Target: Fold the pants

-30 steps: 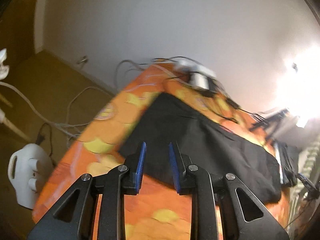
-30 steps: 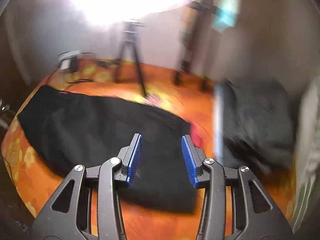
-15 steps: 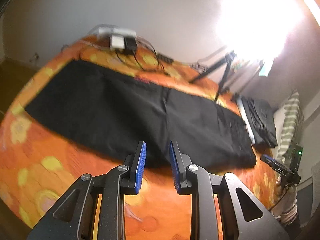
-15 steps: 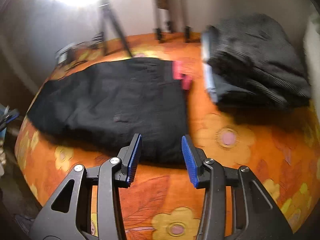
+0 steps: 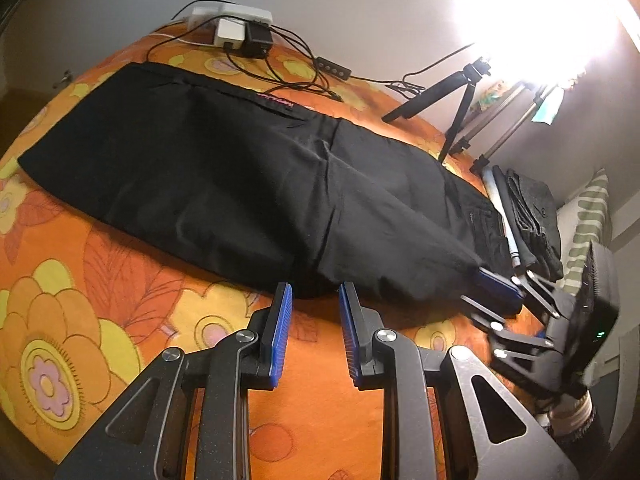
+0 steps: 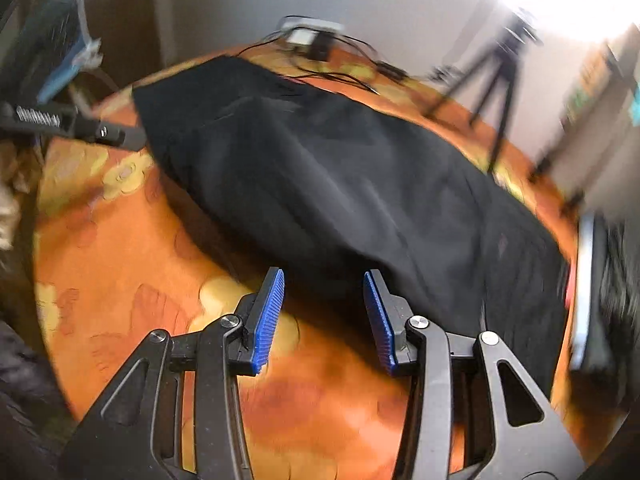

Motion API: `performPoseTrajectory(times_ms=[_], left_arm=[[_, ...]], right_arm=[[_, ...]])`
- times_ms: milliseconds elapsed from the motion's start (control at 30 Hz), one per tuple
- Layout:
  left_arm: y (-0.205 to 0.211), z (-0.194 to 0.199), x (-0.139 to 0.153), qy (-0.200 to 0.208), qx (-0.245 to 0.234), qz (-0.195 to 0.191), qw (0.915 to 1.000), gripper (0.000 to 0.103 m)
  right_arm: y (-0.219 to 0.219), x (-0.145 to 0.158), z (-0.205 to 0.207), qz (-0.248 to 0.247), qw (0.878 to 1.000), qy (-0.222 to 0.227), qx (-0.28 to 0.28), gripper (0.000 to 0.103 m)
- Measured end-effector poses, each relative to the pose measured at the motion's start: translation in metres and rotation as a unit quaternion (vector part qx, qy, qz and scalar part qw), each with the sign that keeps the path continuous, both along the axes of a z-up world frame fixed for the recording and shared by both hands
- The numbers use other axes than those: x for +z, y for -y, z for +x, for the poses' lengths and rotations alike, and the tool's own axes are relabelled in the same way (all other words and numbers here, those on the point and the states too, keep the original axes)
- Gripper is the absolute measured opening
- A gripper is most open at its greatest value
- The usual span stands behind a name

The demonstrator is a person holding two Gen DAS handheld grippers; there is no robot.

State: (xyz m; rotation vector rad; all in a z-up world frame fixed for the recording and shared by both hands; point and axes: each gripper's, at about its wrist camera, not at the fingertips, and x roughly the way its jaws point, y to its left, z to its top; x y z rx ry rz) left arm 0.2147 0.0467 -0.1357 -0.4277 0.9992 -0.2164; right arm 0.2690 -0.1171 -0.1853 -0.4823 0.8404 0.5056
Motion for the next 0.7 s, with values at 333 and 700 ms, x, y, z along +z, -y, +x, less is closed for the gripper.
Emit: performPoseTrajectory(times_ms=[333, 700], left_arm=[[0.015, -0.003, -0.004, -0.005, -0.06, -0.006, 0.9982, 0.022], [0.006, 0.005, -0.007, -0.003, -0.051, 0.0, 0.9987, 0.022]], right_arm=[[-0.02, 0.003, 0.015, -0.021, 0.998, 0.002, 0.062, 0.043], [-0.034, -0.015, -0.004, -0.08, 0.988, 0.011, 0.128, 0.049]])
